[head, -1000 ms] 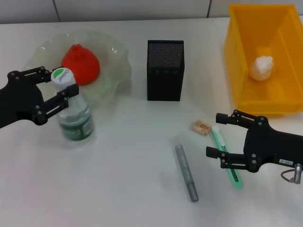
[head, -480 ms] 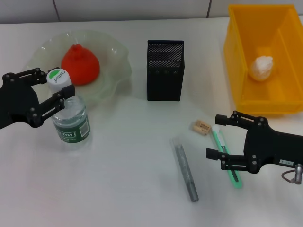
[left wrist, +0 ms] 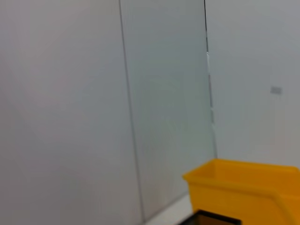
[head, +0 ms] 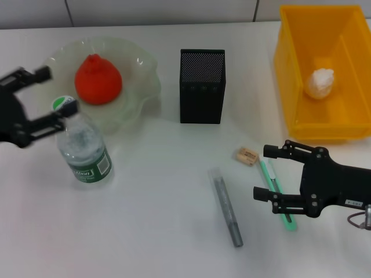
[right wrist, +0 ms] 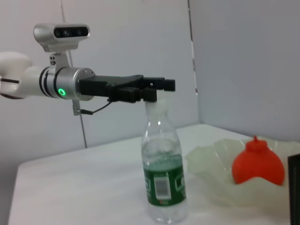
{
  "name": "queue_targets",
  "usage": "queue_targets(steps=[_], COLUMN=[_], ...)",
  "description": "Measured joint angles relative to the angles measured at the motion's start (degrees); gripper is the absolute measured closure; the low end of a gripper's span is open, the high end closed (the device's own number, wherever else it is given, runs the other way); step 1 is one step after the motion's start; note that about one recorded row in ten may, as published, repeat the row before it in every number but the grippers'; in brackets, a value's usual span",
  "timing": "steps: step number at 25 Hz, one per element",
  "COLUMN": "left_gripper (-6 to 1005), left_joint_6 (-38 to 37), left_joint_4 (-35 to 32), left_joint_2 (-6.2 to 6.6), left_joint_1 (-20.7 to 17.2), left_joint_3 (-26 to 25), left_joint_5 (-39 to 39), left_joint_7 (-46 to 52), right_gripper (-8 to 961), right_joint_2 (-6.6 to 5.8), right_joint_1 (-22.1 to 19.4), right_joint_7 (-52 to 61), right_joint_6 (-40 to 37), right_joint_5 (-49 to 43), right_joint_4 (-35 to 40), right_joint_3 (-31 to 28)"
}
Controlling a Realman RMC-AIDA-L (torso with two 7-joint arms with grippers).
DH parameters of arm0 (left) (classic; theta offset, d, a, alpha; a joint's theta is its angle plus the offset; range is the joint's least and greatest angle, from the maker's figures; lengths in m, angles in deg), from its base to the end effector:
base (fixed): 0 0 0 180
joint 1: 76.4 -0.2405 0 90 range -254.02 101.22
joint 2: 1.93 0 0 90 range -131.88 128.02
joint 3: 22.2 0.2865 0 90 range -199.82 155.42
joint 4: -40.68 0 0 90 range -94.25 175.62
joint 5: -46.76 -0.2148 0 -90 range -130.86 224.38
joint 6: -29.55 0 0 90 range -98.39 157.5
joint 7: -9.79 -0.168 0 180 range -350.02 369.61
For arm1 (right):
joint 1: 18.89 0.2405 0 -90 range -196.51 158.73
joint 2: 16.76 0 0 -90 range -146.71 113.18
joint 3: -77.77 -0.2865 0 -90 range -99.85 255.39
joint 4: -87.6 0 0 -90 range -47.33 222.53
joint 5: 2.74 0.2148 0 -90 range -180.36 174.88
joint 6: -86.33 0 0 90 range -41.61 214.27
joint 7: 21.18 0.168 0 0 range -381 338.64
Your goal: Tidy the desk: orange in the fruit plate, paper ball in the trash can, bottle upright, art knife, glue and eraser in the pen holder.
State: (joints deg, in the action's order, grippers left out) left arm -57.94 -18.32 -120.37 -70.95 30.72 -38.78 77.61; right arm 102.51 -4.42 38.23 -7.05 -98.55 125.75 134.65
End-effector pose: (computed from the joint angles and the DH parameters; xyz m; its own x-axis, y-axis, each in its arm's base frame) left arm -0.3097 0.2889 0.0420 0.8074 0.0118 0.5899 0.3744 -0.7830 -0.4967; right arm 0.3036 0.2704 -0.0514 0.7985 -0.1394 -0.5856 -0.3006 -0.9352 -0.1873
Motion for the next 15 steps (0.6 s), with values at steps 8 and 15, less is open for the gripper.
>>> queue_targets(steps=[8,15], left_gripper=[206,208], left_joint_6=[-18.04,-21.30], left_joint_4=[-3.24,5.82], left_joint_2=[-0.07,-0.23], left_joint_1=[-1.60,-0.60], left_joint_3=[-13.14,-2.69], left_joint_5=[0.68,-5.33], left_joint_7=[-0.54,-9.64], right_gripper=[108,108], right_joint_2=[0.03,0.09], right_joint_1=[-2.10,0.99], right_joint_7=[17.68,50.97], right_joint_6=[-1.08,-1.67], right_joint_5=[-2.66,-18.30], right_joint_4=[17.76,41.41], right_joint_3=[0.47,7.41])
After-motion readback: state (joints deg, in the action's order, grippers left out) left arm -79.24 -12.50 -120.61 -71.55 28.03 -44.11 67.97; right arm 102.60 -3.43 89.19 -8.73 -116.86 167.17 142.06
